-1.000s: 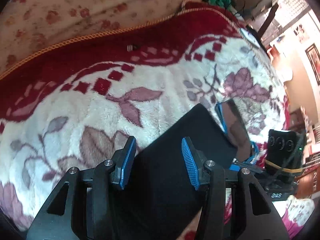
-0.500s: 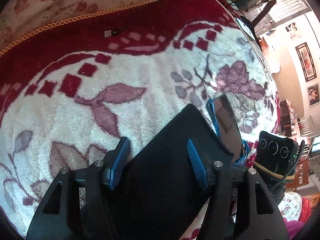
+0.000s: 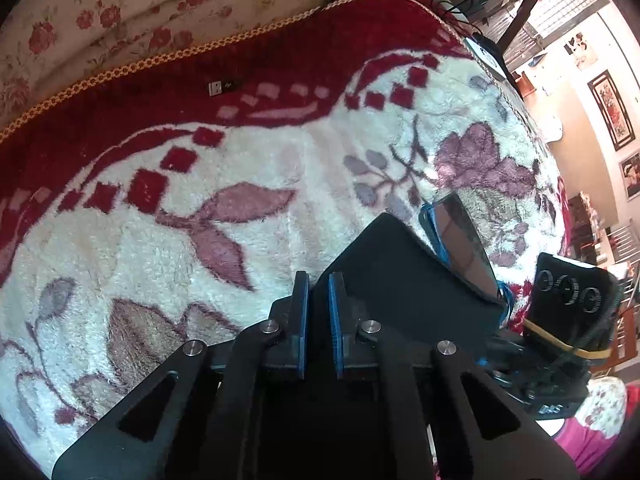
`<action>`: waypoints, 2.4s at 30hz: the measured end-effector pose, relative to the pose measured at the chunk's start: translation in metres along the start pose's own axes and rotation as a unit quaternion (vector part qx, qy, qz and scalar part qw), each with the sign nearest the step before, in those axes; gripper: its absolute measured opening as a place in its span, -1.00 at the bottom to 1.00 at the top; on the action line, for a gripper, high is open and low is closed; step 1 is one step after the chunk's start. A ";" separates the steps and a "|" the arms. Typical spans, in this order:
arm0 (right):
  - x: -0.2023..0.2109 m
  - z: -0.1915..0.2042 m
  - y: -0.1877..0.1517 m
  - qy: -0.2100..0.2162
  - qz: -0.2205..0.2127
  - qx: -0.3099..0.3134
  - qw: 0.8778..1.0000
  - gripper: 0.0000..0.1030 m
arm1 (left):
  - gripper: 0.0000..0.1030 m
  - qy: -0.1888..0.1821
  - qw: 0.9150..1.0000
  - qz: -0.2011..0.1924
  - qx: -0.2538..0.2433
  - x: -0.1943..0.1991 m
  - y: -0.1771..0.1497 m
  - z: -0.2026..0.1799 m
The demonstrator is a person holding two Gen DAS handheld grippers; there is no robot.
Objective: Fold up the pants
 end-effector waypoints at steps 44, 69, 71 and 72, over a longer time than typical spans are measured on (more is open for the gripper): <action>-0.180 0.205 -0.138 0.090 0.244 0.203 0.944 -0.40 | -0.87 0.098 0.937 -0.222 0.252 0.253 -0.240 0.149; -0.162 0.186 -0.094 0.003 0.162 0.173 0.972 -0.39 | -0.72 0.110 0.937 -0.193 0.268 0.194 -0.238 0.100; -0.169 0.181 -0.095 -0.001 0.168 0.171 0.971 -0.39 | -0.72 0.115 0.937 -0.196 0.265 0.195 -0.239 0.099; -0.174 0.179 -0.096 -0.005 0.173 0.170 0.970 -0.39 | -0.72 0.119 0.937 -0.196 0.264 0.196 -0.239 0.098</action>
Point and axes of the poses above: each gripper's, at about its wrist camera, not at the fingertips, and x roughly against the way its jaws point, z to its left, y to its top, the point moved 8 cm from there along -x, roughly the way its jaws point, and after that the axes turned 4 degrees about -x, right-handed, at the moved point
